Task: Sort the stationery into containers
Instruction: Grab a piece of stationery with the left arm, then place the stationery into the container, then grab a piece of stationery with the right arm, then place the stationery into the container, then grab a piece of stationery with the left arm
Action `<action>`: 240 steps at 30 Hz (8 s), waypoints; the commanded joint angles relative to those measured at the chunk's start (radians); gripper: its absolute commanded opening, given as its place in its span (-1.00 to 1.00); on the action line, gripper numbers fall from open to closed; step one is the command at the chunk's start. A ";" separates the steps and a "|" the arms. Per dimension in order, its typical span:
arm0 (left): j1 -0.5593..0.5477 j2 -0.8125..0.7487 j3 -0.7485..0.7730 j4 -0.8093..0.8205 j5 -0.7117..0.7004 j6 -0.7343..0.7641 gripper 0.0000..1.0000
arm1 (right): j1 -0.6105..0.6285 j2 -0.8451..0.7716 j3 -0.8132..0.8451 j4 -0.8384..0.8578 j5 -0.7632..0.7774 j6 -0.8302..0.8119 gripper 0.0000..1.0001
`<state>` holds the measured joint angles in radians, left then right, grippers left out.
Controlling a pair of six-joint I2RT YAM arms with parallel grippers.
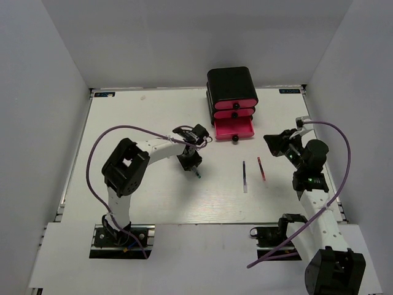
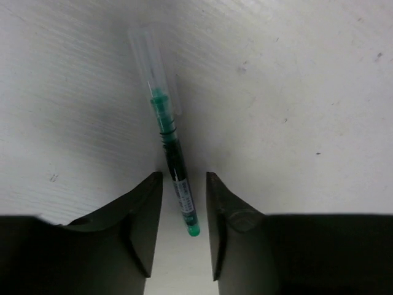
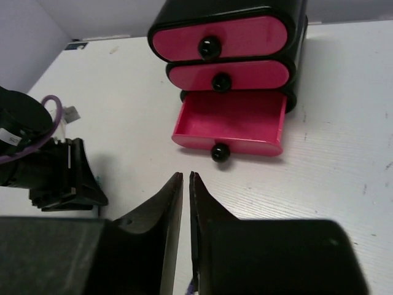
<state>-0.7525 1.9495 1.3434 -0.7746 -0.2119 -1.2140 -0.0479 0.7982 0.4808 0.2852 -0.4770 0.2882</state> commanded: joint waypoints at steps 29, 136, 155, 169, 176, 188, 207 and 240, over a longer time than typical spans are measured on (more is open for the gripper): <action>-0.054 -0.207 0.134 0.446 0.374 1.431 -1.00 | -0.147 -0.022 -0.007 0.054 -0.272 -0.063 -0.69; -0.025 -1.124 -0.678 0.396 0.060 0.964 0.99 | 0.295 0.618 0.714 -0.817 0.112 -1.197 -0.94; -0.034 -1.064 -0.678 0.396 0.042 0.973 0.99 | 0.315 0.944 0.883 -0.620 -0.068 -1.707 -0.85; -0.034 -1.055 -0.705 0.442 0.109 0.982 0.99 | 0.310 0.997 0.880 -0.523 -0.067 -1.586 -0.08; -0.034 -0.992 -0.724 0.558 0.202 0.921 0.90 | 0.298 0.652 0.638 -0.355 -0.062 -1.152 -0.46; -0.189 -0.430 -0.351 0.641 0.416 0.774 -0.44 | 0.224 0.282 0.315 -0.492 0.229 -0.406 0.13; -0.418 0.255 0.424 0.172 -0.043 0.390 0.34 | -0.052 0.090 0.191 -0.422 0.414 -0.265 -0.25; -0.374 0.214 0.214 0.132 -0.142 0.649 -0.84 | -0.150 0.013 0.168 -0.416 0.282 -0.233 -0.22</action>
<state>-1.1522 2.2005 1.6756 -0.6380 -0.3622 -0.6918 -0.1905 0.8307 0.6563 -0.1734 -0.1699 0.0467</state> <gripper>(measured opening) 0.215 0.386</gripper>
